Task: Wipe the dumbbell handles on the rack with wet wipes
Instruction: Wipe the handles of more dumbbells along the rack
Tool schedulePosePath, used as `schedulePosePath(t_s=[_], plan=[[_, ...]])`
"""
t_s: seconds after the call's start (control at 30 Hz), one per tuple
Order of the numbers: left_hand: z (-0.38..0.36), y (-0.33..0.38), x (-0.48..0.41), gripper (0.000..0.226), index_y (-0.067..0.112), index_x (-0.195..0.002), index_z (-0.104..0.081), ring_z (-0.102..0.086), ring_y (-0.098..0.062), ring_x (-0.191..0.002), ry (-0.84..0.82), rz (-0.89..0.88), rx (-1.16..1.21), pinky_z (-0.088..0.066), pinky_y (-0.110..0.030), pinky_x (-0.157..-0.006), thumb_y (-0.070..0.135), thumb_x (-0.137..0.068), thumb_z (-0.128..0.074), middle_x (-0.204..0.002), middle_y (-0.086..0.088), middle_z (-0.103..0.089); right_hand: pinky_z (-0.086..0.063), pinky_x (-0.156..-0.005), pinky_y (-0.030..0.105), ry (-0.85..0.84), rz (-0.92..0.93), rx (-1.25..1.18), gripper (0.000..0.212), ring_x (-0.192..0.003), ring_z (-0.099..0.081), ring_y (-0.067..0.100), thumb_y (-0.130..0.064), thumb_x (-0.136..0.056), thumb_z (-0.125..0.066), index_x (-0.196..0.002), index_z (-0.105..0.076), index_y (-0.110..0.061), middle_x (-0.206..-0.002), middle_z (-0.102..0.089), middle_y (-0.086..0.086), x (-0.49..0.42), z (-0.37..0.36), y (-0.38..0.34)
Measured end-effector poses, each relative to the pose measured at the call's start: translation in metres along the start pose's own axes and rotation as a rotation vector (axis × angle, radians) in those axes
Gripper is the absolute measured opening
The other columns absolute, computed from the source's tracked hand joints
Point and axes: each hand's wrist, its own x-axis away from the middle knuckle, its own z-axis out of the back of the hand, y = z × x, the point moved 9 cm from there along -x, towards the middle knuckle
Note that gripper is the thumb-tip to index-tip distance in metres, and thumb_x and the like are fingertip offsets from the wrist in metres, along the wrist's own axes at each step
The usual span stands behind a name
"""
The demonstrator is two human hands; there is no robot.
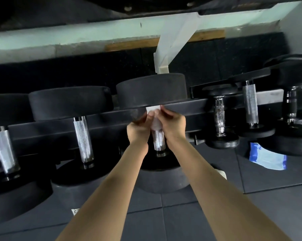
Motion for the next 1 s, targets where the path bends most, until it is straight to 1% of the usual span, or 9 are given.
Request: schedulePosePath(t_s=[0.13, 0.3, 0.4, 0.5, 0.57, 0.7, 0.8, 0.9, 1.0], plan=[[0.003, -0.012, 0.006, 0.027, 0.001, -0.100, -0.069, -0.068, -0.019, -0.086, -0.132, 0.035, -0.028, -0.055, -0.035, -0.086, 0.020, -0.081, -0.071, -0.091, -0.007, -0.071, -0.053, -0.072, 0.013, -0.100, -0.059, 0.039, 0.029, -0.083, -0.066, 0.007, -0.014, -0.082, -0.072, -0.109, -0.069, -0.004, -0.099, -0.071, 0.002, 0.012, 0.011, 0.022], [-0.005, -0.007, 0.003, 0.026, 0.004, -0.104, -0.067, -0.068, -0.015, -0.081, -0.186, 0.122, 0.123, -0.058, -0.022, -0.067, 0.019, -0.083, -0.069, -0.096, -0.010, -0.070, -0.057, -0.082, 0.032, -0.117, -0.053, 0.030, 0.013, -0.078, -0.070, 0.016, -0.008, -0.079, -0.074, -0.091, -0.073, -0.003, -0.089, -0.073, 0.011, 0.000, 0.005, 0.009], [-0.008, -0.004, -0.003, 0.028, 0.006, -0.104, -0.067, -0.069, -0.021, -0.089, -0.208, 0.114, 0.098, -0.059, -0.027, -0.071, 0.026, -0.084, -0.067, -0.100, -0.010, -0.071, -0.055, -0.089, 0.042, -0.181, -0.093, -0.071, 0.005, -0.085, -0.071, 0.024, -0.006, -0.078, -0.073, -0.082, -0.073, -0.010, -0.087, -0.074, 0.009, -0.003, -0.001, 0.015], [-0.010, -0.003, -0.007, 0.031, 0.004, -0.106, -0.068, -0.069, -0.022, -0.093, -0.172, 0.081, 0.116, -0.058, -0.028, -0.075, 0.025, -0.083, -0.069, -0.101, -0.010, -0.071, -0.055, -0.085, 0.038, -0.214, -0.069, -0.150, 0.010, -0.078, -0.072, 0.017, -0.002, -0.080, -0.070, -0.078, -0.074, -0.010, -0.079, -0.075, 0.003, -0.008, -0.008, 0.010], [-0.014, -0.002, -0.008, 0.023, 0.007, -0.098, -0.070, -0.070, -0.015, -0.081, -0.133, 0.058, 0.153, -0.057, -0.024, -0.074, 0.023, -0.082, -0.071, -0.091, -0.005, -0.073, -0.056, -0.083, 0.034, -0.158, -0.028, -0.157, 0.005, -0.078, -0.071, 0.015, -0.003, -0.078, -0.073, -0.082, -0.074, -0.004, -0.082, -0.075, 0.005, -0.012, -0.010, 0.003], [-0.017, -0.002, -0.003, 0.007, 0.016, -0.083, -0.067, -0.066, 0.001, -0.058, -0.093, 0.012, 0.214, -0.049, -0.011, -0.050, 0.023, -0.084, -0.069, -0.068, 0.009, -0.069, -0.055, -0.069, 0.018, -0.113, 0.018, -0.111, 0.002, -0.071, -0.069, 0.005, -0.013, -0.081, -0.073, -0.081, -0.074, -0.012, -0.079, -0.074, -0.001, -0.010, -0.011, 0.001], [-0.009, -0.016, 0.001, 0.014, 0.017, -0.091, -0.070, -0.070, -0.006, -0.078, -0.163, -0.002, 0.107, -0.054, -0.015, -0.066, 0.030, -0.083, -0.068, -0.083, 0.004, -0.073, -0.056, -0.070, 0.019, -0.156, -0.034, -0.096, 0.002, -0.075, -0.071, 0.005, -0.019, -0.082, -0.072, -0.082, -0.072, -0.021, -0.080, -0.074, -0.004, 0.002, -0.002, 0.022], [-0.004, -0.023, 0.005, 0.023, 0.011, -0.096, -0.071, -0.070, -0.012, -0.078, -0.210, 0.014, 0.022, -0.056, -0.025, -0.077, 0.029, -0.084, -0.067, -0.090, -0.004, -0.073, -0.058, -0.075, 0.033, -0.185, -0.065, -0.058, 0.009, -0.083, -0.072, 0.021, -0.017, -0.081, -0.073, -0.089, -0.074, -0.012, -0.087, -0.075, 0.008, 0.012, 0.003, 0.029], [-0.005, -0.016, 0.000, 0.025, 0.007, -0.099, -0.070, -0.069, -0.021, -0.091, -0.160, 0.050, 0.072, -0.054, -0.036, -0.090, 0.025, -0.082, -0.070, -0.100, -0.012, -0.072, -0.057, -0.084, 0.038, -0.164, -0.037, 0.011, 0.007, -0.086, -0.072, 0.024, -0.011, -0.079, -0.074, -0.085, -0.073, -0.007, -0.086, -0.074, 0.011, -0.001, 0.001, 0.015]])
